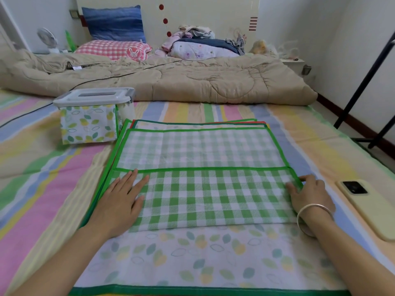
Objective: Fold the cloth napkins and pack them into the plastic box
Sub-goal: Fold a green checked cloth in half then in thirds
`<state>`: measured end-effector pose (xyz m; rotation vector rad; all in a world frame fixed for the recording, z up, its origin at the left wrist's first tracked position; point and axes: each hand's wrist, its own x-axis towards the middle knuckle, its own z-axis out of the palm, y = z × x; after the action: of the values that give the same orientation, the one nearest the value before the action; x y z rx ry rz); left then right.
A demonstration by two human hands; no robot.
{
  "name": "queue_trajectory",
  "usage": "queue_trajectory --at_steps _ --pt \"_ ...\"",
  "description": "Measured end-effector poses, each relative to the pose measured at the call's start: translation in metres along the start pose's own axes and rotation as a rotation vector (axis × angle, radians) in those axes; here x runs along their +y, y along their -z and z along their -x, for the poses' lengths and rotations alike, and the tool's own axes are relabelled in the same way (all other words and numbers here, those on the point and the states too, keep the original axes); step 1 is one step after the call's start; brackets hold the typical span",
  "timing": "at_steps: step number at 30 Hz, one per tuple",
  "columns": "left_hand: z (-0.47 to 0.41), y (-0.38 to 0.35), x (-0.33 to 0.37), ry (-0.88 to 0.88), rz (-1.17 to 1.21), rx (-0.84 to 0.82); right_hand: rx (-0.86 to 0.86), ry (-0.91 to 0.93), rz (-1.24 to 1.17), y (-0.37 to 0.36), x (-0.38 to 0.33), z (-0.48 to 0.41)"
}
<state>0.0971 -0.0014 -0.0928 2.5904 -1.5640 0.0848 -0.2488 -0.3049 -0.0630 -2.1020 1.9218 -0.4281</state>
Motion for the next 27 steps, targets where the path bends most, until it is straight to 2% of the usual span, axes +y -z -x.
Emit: queue_trajectory --at_steps 3,6,9,11,13,14,17,19,22,24,27 --pt "-0.001 0.001 0.0 -0.024 -0.066 0.012 0.142 0.172 0.173 0.0 -0.009 0.008" --pt "-0.006 0.013 0.014 -0.119 -0.269 0.075 0.195 0.571 0.113 -0.007 -0.031 0.025" --pt "-0.014 0.028 0.039 -0.247 -0.434 0.006 -0.101 0.75 0.125 -0.013 -0.065 0.054" --pt "-0.018 0.042 0.059 -0.358 -0.498 -0.133 -0.26 0.773 0.2 -0.023 -0.076 0.064" --pt "-0.025 0.045 0.071 -0.409 -0.412 -0.171 -0.353 0.782 0.248 -0.03 -0.077 0.067" --pt "-0.027 0.045 0.075 -0.378 -0.299 -0.157 -0.378 0.783 0.255 -0.031 -0.077 0.067" --pt "-0.037 0.044 0.099 -0.214 0.08 0.024 -0.396 0.775 0.261 -0.032 -0.075 0.062" --pt "-0.045 0.041 0.122 -0.192 0.221 0.039 -0.398 0.782 0.282 -0.028 -0.078 0.063" --pt "-0.051 0.025 0.144 -0.244 0.138 -0.081 -0.375 0.807 0.301 -0.02 -0.084 0.062" --pt "-0.053 0.011 0.145 -0.208 0.084 -0.148 -0.373 0.805 0.279 -0.011 -0.093 0.054" --pt "-0.05 -0.001 0.145 -0.195 0.08 -0.119 -0.293 0.805 0.227 -0.005 -0.125 0.022"
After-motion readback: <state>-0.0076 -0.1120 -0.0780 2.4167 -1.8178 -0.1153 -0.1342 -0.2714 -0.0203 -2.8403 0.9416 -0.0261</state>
